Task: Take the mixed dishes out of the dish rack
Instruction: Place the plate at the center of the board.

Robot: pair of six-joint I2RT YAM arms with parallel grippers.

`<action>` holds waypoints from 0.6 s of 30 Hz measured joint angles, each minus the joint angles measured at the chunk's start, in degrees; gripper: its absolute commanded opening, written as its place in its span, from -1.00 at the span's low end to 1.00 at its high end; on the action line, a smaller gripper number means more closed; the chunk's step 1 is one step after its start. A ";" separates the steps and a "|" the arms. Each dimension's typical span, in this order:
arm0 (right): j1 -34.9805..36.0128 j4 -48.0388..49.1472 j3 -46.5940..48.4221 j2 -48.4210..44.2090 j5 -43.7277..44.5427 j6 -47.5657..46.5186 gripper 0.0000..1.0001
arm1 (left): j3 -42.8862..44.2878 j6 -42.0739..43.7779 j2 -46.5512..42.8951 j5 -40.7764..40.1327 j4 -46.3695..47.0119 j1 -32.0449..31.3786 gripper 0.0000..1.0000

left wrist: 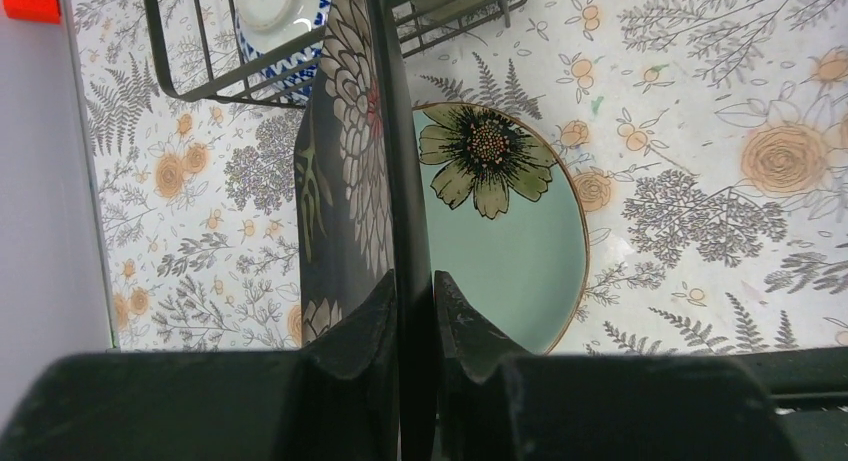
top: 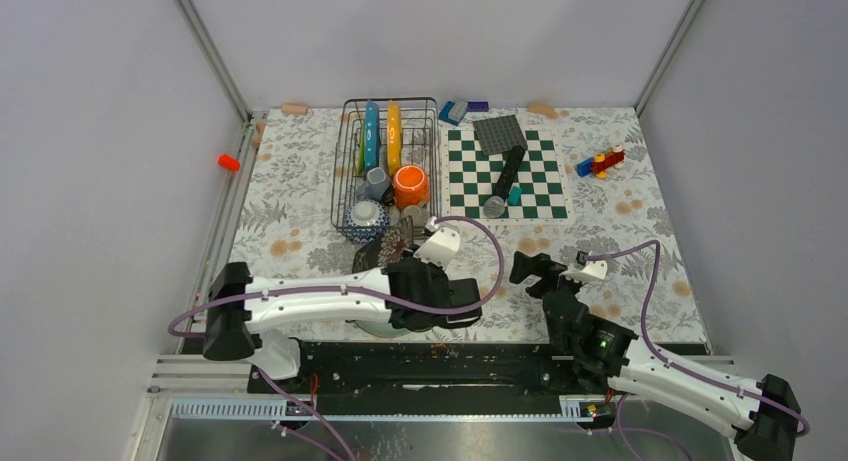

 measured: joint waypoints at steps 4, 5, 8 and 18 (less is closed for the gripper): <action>0.00 0.00 0.00 0.00 0.31 0.00 0.98 | 0.02 -0.83 4.11 -0.17 -0.07 0.00 -1.00; 0.00 -0.02 0.00 0.00 0.35 0.02 0.97 | 0.02 -1.29 5.33 -0.33 -0.15 0.00 -1.00; 0.00 -0.15 0.00 0.00 0.42 0.00 0.97 | 0.02 -3.26 8.37 -0.59 -0.66 0.00 -1.00; 0.00 -0.26 0.00 0.50 1.75 0.00 0.97 | 0.04 -7.85 16.06 -2.45 -4.07 0.00 -1.00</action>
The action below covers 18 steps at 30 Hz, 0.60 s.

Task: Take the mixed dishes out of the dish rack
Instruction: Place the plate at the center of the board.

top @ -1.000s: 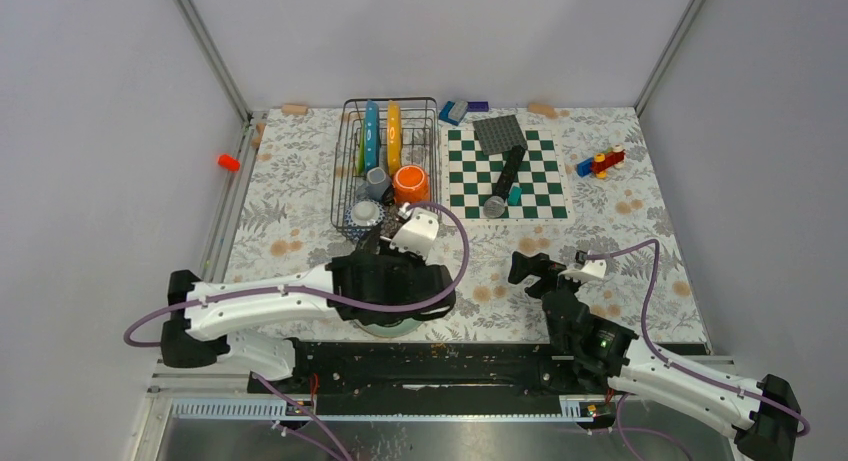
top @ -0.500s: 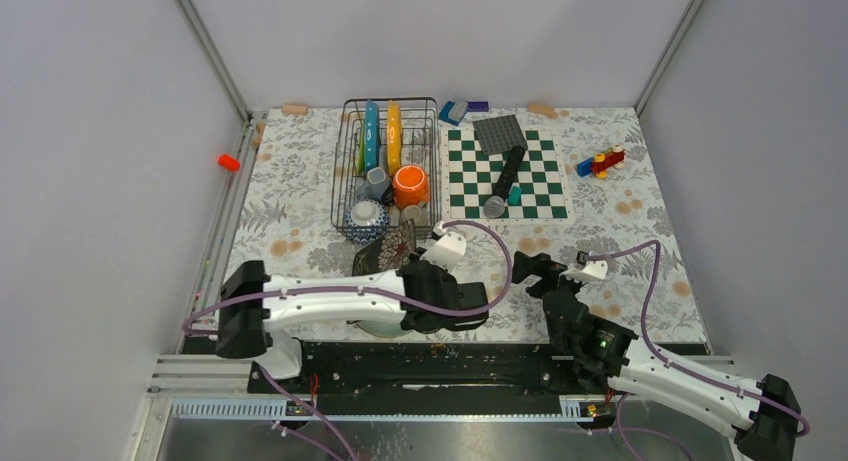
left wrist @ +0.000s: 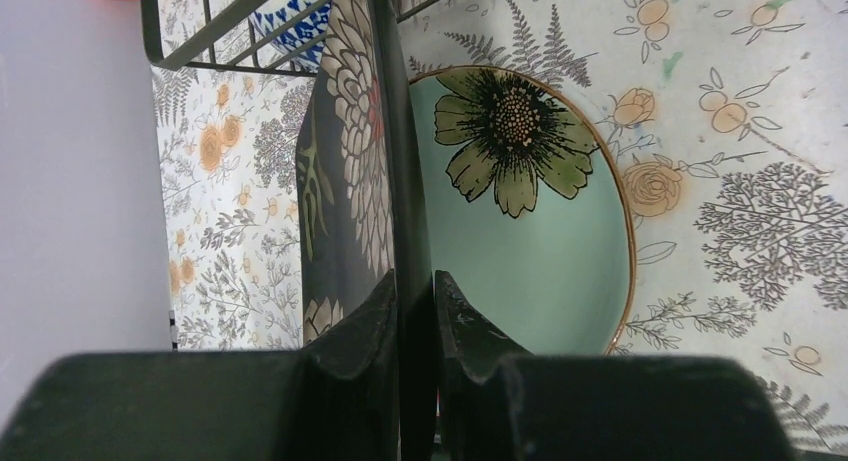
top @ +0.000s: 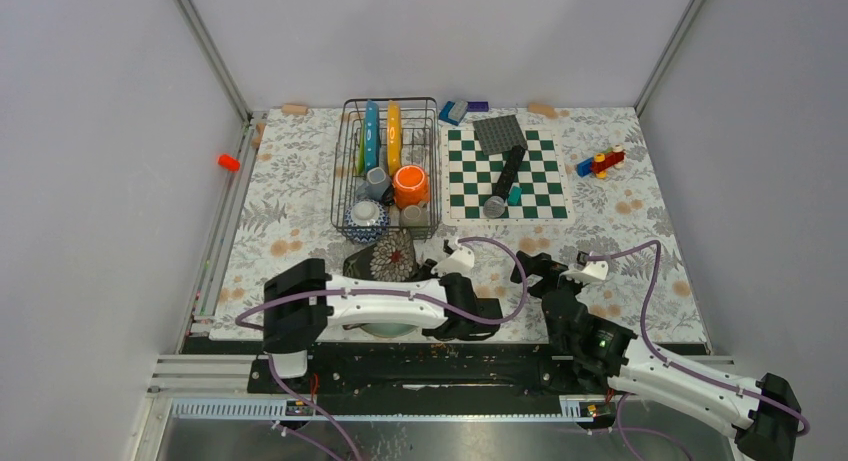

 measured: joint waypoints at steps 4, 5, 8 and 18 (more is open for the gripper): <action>0.00 -0.02 0.00 0.37 0.07 0.00 0.97 | 0.00 -1.40 2.19 -0.26 -0.50 0.02 -1.00; 0.00 -0.02 0.00 0.46 0.09 0.00 0.97 | 0.00 -1.70 2.36 -0.39 -0.52 0.02 -1.00; 0.00 -0.02 0.00 0.63 0.11 0.00 0.97 | 0.00 -2.38 3.17 -1.25 -0.68 0.02 -1.00; 0.00 -0.04 0.00 0.96 0.48 0.00 0.97 | 0.00 -2.82 9.46 -2.91 -1.53 0.11 -1.00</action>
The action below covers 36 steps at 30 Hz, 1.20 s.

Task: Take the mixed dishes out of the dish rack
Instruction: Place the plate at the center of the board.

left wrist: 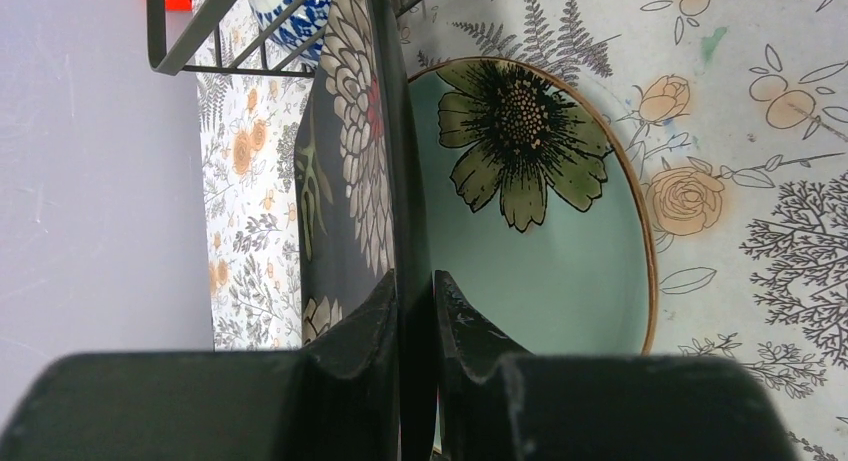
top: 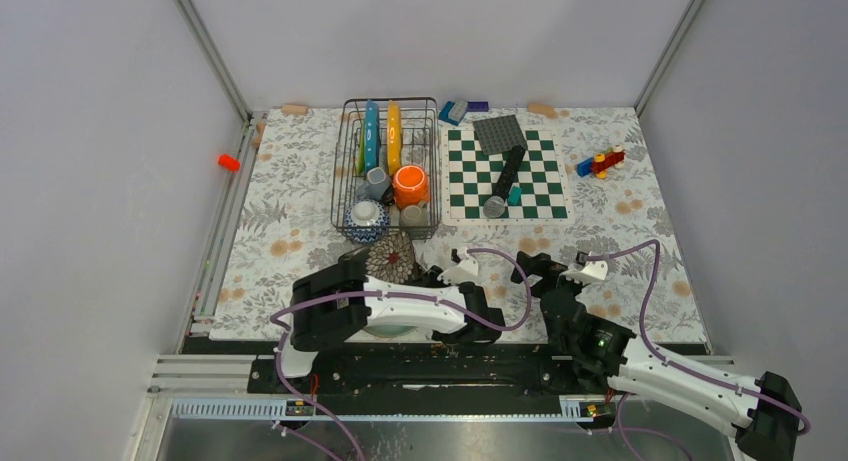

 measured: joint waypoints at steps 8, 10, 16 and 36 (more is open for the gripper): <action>0.00 0.00 0.00 0.48 0.70 0.00 0.97 | -0.02 -0.66 0.35 0.00 -0.42 0.02 -0.79; 0.00 -0.02 0.00 0.55 0.72 0.00 0.97 | -0.02 -0.70 1.09 0.00 -0.59 0.02 -0.67; 0.00 -0.02 0.00 0.55 0.74 0.00 0.97 | -0.07 0.57 2.86 0.02 -0.57 0.02 -0.38; 0.00 -0.02 0.00 0.55 1.16 0.00 0.97 | -4.22 14.27 2.14 7.67 15.41 0.02 -0.09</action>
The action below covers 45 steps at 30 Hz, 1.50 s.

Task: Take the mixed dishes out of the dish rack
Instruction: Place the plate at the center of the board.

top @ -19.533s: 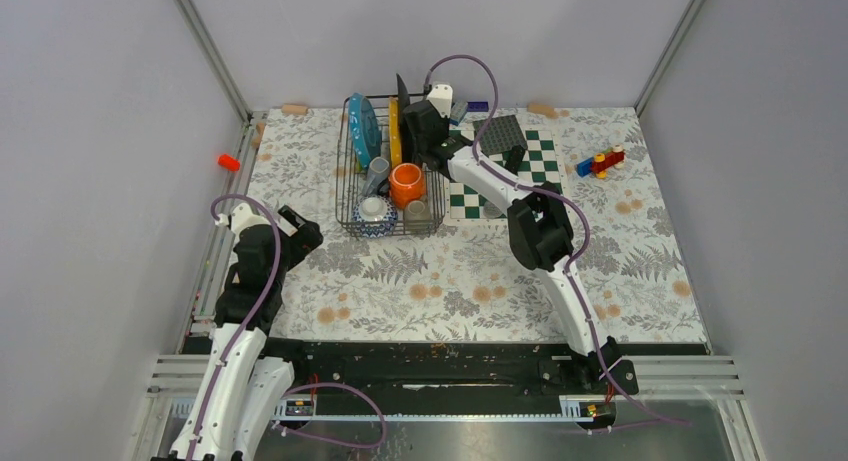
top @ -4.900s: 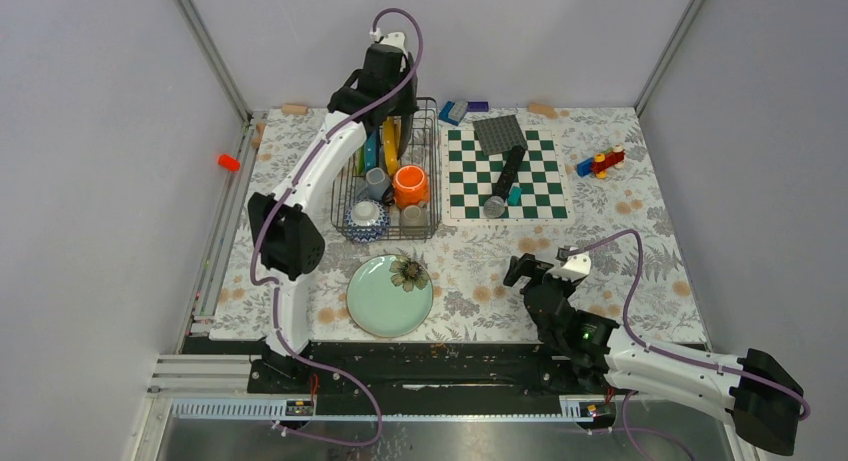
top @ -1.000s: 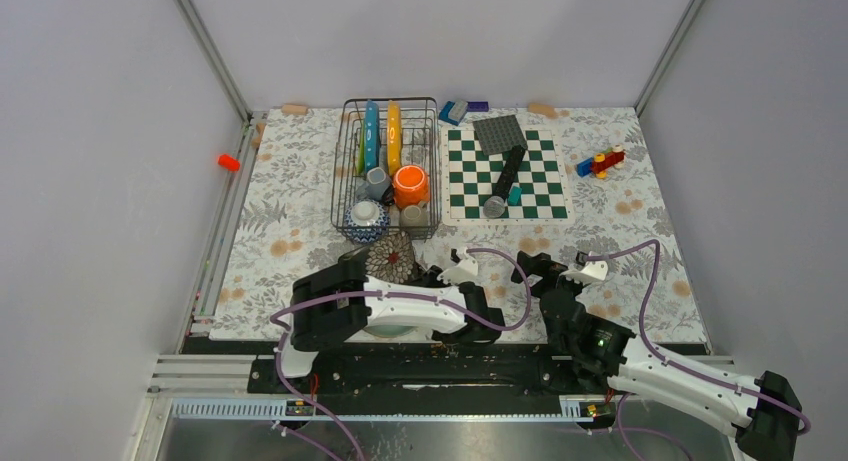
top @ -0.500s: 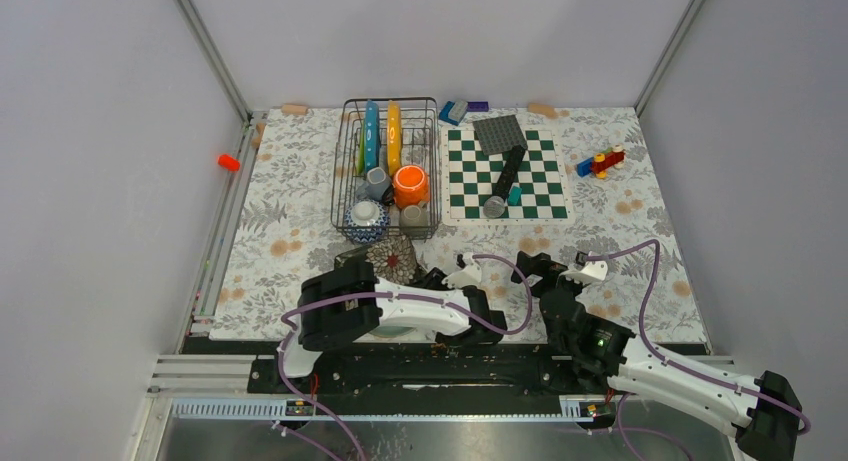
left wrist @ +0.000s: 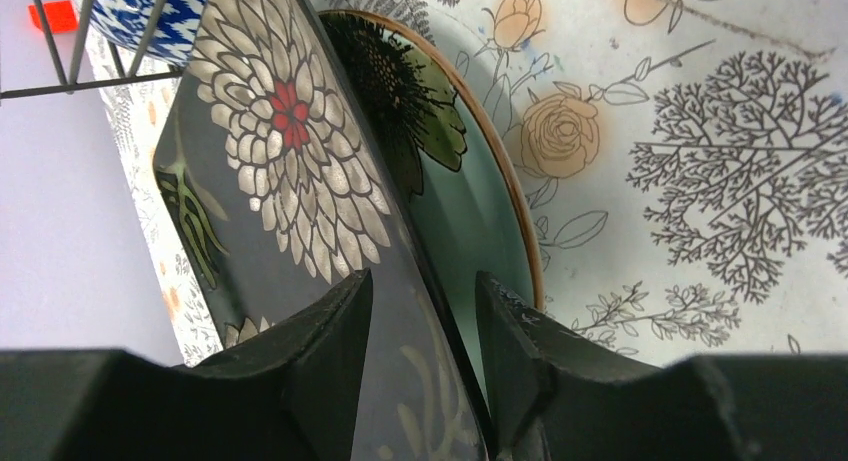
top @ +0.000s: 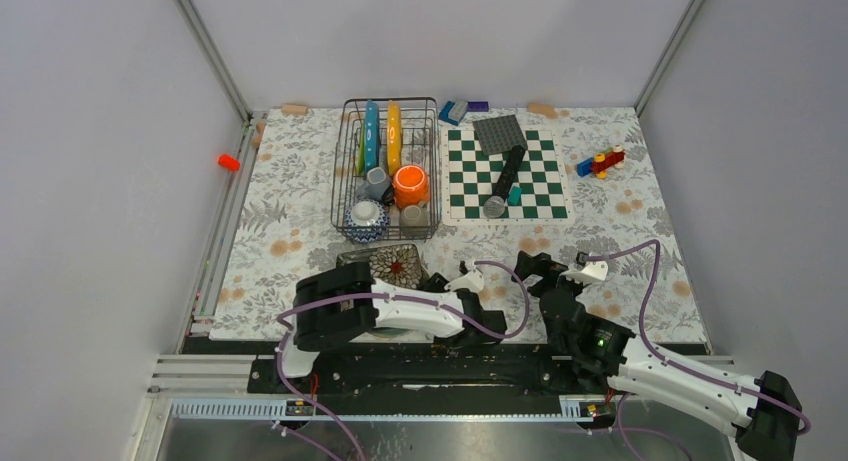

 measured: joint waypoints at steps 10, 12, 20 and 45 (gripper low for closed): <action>0.00 0.00 0.00 0.00 0.87 0.00 0.97 | -4.22 5.97 -6.60 6.05 5.25 0.20 0.10; 0.00 0.00 0.00 0.00 0.90 0.00 0.97 | -5.77 7.39 -8.63 7.52 6.88 0.26 0.14; 0.00 -0.07 0.00 -0.46 0.90 0.00 0.97 | -9.68 13.03 -15.72 16.59 15.65 0.50 0.20; 0.00 -0.72 -0.09 -1.77 0.94 -0.02 0.97 | -15.04 19.37 -29.86 35.63 33.55 5.81 0.98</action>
